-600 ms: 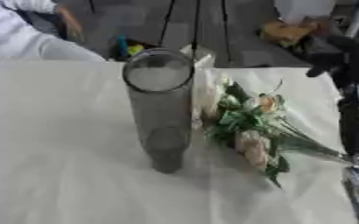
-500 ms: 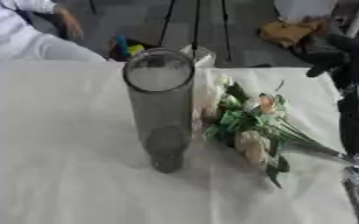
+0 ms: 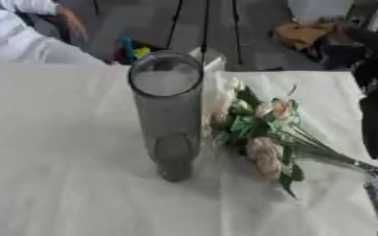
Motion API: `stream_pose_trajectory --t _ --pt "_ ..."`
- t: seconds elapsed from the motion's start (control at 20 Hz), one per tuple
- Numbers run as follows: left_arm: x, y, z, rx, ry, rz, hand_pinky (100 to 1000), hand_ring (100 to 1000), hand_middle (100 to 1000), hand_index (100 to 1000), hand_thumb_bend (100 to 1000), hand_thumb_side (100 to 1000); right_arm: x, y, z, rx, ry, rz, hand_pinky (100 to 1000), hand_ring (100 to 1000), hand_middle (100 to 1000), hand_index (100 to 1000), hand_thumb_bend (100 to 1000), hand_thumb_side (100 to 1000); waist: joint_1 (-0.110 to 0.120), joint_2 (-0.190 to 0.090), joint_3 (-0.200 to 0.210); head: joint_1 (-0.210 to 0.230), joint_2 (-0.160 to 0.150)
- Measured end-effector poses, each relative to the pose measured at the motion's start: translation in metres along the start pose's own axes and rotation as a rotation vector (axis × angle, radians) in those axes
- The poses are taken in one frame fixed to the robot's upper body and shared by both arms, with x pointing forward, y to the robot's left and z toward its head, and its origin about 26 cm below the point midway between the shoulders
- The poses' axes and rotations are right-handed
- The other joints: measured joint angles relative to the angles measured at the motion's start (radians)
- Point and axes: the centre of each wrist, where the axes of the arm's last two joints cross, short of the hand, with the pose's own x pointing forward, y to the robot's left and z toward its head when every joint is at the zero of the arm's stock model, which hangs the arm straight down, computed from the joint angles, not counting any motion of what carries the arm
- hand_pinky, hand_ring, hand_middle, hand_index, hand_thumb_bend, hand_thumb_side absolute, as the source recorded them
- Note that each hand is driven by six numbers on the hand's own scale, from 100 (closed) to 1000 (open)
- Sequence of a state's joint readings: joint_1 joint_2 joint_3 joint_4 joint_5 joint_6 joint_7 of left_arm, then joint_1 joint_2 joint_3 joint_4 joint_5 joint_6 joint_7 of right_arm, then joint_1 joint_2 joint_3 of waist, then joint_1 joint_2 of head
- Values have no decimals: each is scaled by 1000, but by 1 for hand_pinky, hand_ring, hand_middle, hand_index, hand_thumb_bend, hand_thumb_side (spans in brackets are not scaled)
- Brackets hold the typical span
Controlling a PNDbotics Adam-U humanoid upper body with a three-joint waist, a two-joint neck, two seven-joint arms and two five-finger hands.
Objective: Arrange flowers into the vase.
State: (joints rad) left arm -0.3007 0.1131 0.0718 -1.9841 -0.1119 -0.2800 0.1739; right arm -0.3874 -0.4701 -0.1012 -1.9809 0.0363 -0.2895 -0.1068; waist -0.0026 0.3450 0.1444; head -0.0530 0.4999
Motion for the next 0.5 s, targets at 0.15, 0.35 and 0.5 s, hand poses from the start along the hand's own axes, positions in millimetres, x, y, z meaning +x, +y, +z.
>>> stream_pose_trajectory --t 0.15,0.35,0.5 --pt "0 1 1 -2 1 -3 549 592 712 867 100 1000 3 -2 -7 25 -30 37 807 812 595 858 446 1000 0 -1 -5 1 2" --pt "-1 4 2 -12 4 -16 549 592 712 867 100 1000 7 -9 -17 129 -50 127 803 837 645 870 530 1000 -3 -12 -9 2 11" --pt "-1 4 2 -13 5 -18 549 592 712 867 100 1000 9 -16 -21 221 -32 212 799 844 668 875 573 1000 -3 -12 -10 1 14"
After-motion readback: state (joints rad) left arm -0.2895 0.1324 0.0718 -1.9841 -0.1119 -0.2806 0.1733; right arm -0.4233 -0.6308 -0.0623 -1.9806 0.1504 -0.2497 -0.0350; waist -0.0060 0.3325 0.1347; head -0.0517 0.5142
